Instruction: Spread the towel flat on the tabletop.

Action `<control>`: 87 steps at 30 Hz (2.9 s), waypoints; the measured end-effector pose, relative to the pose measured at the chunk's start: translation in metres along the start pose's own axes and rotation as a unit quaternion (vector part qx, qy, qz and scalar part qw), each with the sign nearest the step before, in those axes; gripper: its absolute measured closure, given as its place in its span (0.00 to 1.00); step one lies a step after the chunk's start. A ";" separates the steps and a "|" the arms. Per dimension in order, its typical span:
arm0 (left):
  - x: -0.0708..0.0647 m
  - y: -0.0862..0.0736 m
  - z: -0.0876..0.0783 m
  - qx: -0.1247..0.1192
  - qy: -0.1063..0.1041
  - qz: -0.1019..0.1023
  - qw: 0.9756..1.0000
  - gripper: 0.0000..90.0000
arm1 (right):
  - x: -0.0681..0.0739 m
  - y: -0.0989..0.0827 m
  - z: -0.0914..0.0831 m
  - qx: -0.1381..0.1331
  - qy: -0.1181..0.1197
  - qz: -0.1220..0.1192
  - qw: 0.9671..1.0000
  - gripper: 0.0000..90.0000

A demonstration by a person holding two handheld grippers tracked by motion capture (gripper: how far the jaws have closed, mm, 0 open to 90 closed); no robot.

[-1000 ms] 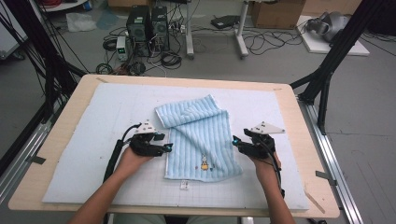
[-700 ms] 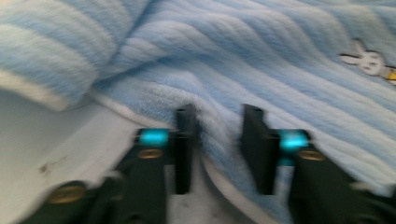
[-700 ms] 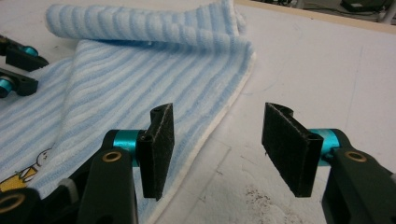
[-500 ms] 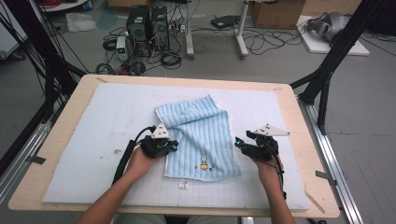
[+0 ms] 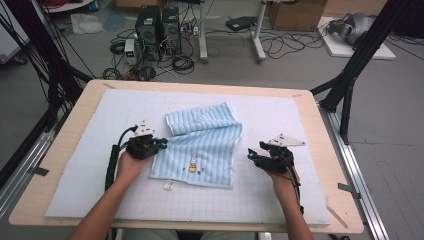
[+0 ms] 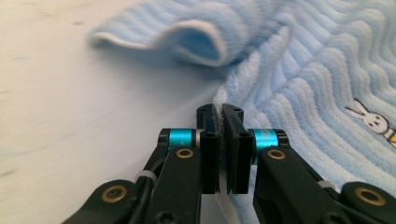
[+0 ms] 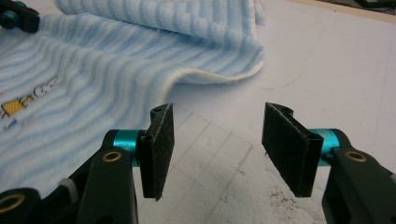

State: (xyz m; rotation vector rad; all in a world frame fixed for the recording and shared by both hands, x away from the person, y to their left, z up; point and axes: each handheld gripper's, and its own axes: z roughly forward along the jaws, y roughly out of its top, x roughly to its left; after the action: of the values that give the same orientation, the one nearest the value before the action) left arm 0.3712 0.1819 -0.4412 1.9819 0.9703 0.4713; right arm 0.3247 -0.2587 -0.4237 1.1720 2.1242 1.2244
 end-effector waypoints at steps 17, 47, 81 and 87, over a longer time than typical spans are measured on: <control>0.027 -0.021 -0.027 -0.038 0.009 -0.057 0.998 0.49 | 0.028 0.005 0.021 0.004 0.059 0.007 0.998 0.52; -0.013 -0.054 -0.071 -0.052 -0.042 -0.023 0.998 0.49 | 0.079 -0.024 -0.003 0.089 0.043 -0.084 0.992 0.77; -0.052 -0.057 -0.065 0.010 -0.154 0.033 0.988 0.96 | 0.075 -0.038 -0.012 0.092 0.105 -0.042 0.989 0.95; -0.062 -0.064 -0.081 0.007 -0.181 0.036 0.983 0.96 | 0.082 -0.041 -0.031 0.087 0.121 -0.053 0.987 0.95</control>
State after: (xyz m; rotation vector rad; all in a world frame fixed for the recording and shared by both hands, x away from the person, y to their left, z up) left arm 0.2515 0.1983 -0.4467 2.0279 0.6766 0.1336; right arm 0.2384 -0.2165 -0.4383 1.0068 2.4813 1.2065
